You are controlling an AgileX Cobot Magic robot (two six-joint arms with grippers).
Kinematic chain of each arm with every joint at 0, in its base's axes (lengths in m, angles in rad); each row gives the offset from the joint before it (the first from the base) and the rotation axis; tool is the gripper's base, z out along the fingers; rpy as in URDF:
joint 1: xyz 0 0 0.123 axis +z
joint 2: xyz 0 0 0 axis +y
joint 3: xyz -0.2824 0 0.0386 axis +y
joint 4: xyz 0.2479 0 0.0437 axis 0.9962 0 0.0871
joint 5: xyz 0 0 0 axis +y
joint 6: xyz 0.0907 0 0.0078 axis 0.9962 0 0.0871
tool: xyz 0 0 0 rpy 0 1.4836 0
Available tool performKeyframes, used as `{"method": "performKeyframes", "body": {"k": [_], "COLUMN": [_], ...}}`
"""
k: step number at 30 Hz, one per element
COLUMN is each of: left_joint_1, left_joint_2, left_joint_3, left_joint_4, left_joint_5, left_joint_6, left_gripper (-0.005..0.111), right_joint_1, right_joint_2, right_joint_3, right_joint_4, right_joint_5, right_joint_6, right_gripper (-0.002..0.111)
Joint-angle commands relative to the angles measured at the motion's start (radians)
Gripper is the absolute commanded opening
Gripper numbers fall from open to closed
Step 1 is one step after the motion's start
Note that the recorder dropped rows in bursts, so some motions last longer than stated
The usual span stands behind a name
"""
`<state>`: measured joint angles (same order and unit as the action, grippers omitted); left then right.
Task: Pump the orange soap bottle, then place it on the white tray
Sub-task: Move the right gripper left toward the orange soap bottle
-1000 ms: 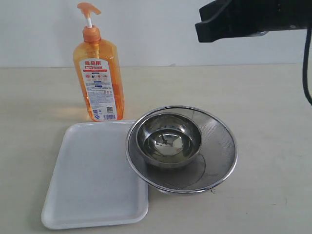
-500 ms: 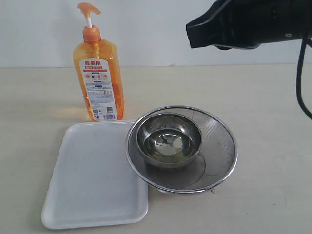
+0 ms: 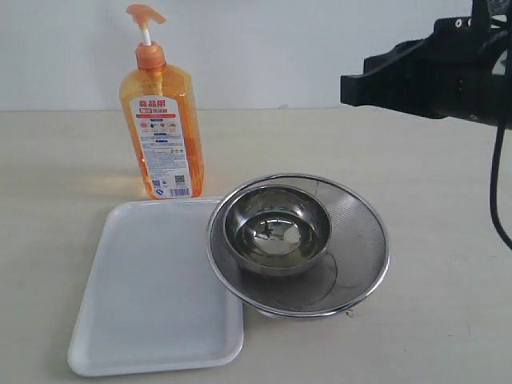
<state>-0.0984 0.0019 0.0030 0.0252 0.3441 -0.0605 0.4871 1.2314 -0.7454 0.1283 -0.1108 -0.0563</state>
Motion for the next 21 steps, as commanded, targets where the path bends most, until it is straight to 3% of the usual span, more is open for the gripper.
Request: {"method": "performKeyframes", "body": {"k": [1,7,12,16,21], "left_joint_1": [-0.005,-0.005,-0.005,-0.005,-0.005], "left_joint_2": [-0.002,-0.002,-0.002,-0.002,-0.002], "left_joint_3": [-0.003,-0.003,-0.003,-0.003,-0.003], "left_joint_4": [-0.003,-0.003,-0.003,-0.003,-0.003], "left_joint_5": [-0.003,-0.003,-0.003,-0.003,-0.003], "left_joint_6": [0.002,0.002,0.002,0.002,0.002], "left_gripper": [0.005,0.005,0.005,0.005,0.005], "right_joint_1": [-0.001,-0.070,-0.275,-0.298,-0.282], "right_joint_2": [0.000,0.056,0.177,0.255,0.400], "right_joint_3": [0.037,0.035,-0.008,-0.085,-0.188], "right_joint_4": [-0.533,-0.782,-1.225,-1.310,-1.328], "right_joint_5": [-0.227,-0.372,-0.874,-0.828,-0.848], "right_joint_6": [0.426,0.671,1.047,1.100,0.979], "right_gripper": [0.000,0.000,0.000,0.000,0.000]}}
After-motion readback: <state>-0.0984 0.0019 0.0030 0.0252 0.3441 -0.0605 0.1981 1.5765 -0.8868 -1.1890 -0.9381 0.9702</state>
